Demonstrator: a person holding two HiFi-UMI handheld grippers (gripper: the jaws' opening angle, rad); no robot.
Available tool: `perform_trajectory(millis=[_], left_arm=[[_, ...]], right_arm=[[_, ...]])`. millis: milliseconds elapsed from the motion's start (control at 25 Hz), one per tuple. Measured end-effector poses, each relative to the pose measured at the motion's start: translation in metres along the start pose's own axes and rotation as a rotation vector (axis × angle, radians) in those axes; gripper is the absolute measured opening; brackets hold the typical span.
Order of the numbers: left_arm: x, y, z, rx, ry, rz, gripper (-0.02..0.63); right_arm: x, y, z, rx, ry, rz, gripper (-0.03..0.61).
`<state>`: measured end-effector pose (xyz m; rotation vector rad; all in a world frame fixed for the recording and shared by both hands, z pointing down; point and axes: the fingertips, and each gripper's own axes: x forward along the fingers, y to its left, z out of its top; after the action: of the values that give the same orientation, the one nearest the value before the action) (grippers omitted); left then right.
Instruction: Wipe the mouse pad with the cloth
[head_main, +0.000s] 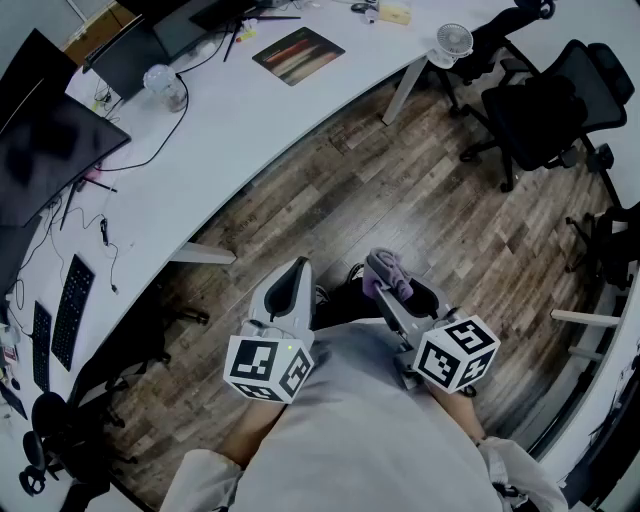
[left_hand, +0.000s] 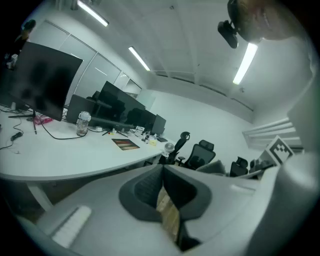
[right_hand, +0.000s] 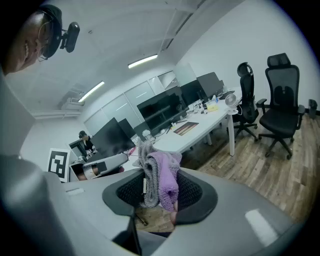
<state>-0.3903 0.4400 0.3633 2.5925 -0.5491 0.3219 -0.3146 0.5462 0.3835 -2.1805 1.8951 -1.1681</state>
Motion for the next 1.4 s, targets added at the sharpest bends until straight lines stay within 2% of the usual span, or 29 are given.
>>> perform_trajectory(millis=[240,360,520,800,1000,1160,1400], left_arm=[[0.008,0.004,-0.003,0.035,0.006,0.038,0.0],[0.017,0.01,-0.006,0.045,0.026,0.06,0.0],[0.033,0.013,-0.002,0.077,0.031,0.076,0.0],[0.076,0.014,0.01,0.097,0.039,0.099,0.0],[0.118,0.008,0.02,0.164,0.056,0.122,0.0],[0.161,0.01,0.035,0.144,0.063,0.144,0.0],[0.219,0.008,0.063,0.119,0.05,0.162,0.0]], right_arm=[[0.001,-0.017,-0.002,0.019,-0.004,-0.004,0.161],[0.008,-0.022,0.008,0.043,-0.02,0.038,0.161],[0.015,-0.028,0.036,0.053,-0.074,0.102,0.164],[0.034,-0.067,0.073,0.067,-0.068,0.096,0.164],[0.052,-0.1,0.1,0.064,-0.049,0.092,0.164],[0.072,-0.134,0.129,0.074,-0.033,0.103,0.164],[0.1,-0.185,0.187,0.168,-0.062,0.146,0.164]])
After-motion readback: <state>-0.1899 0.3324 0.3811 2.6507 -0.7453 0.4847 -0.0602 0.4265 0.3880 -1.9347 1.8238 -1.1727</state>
